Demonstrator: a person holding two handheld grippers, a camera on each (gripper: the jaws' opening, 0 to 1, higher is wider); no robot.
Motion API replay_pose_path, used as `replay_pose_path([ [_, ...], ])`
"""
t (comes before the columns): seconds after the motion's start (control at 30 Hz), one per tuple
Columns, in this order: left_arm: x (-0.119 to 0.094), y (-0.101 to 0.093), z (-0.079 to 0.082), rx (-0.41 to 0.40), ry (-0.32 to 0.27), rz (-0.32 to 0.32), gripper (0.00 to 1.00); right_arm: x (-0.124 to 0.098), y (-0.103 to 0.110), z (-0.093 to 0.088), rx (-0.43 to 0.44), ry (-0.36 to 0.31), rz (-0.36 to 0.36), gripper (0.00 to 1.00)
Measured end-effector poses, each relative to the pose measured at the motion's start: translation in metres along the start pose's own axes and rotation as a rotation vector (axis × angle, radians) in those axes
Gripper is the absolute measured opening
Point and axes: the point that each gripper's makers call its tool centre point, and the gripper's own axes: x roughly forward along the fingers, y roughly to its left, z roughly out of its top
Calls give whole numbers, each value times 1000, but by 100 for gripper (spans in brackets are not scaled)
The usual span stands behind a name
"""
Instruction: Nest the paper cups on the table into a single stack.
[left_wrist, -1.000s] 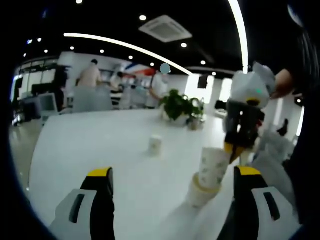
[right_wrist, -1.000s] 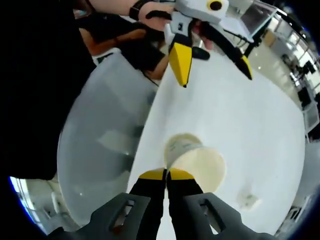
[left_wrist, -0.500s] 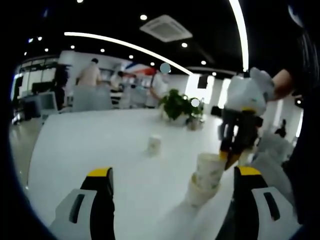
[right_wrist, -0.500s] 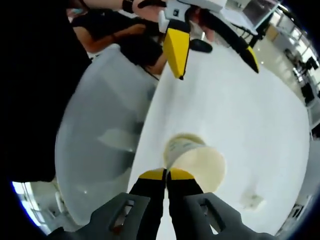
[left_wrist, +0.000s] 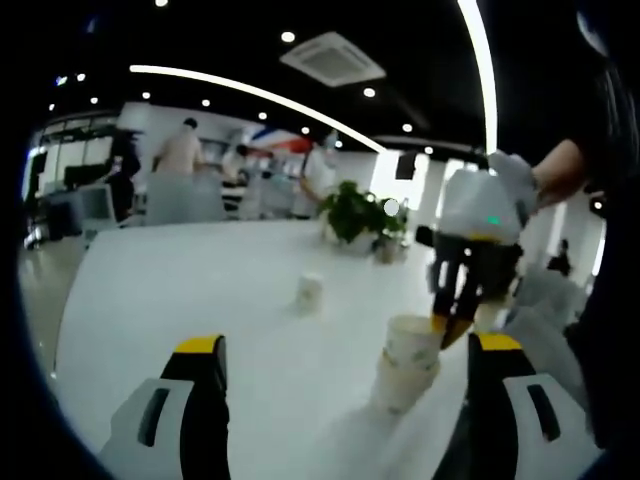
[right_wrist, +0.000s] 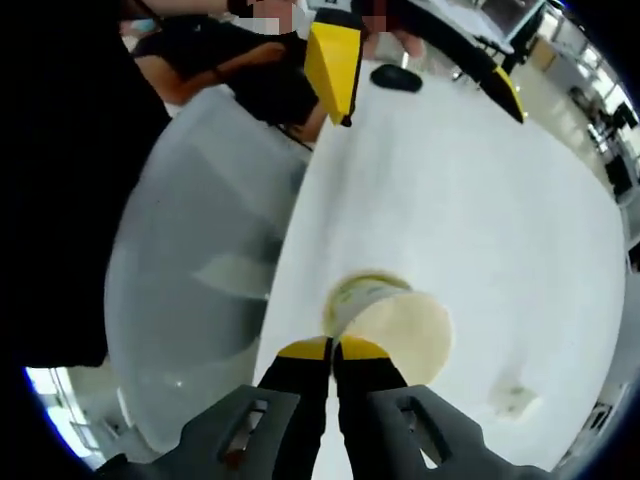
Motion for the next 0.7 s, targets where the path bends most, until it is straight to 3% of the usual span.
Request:
replay_pose_path([
  [0.47,0,3,-6,-17,-2,6,98,3,2,7,-6,-9,19,0],
  [0.7,0,6,-3,-12,-9,9,98,6,4,12,14,-27,31,6],
])
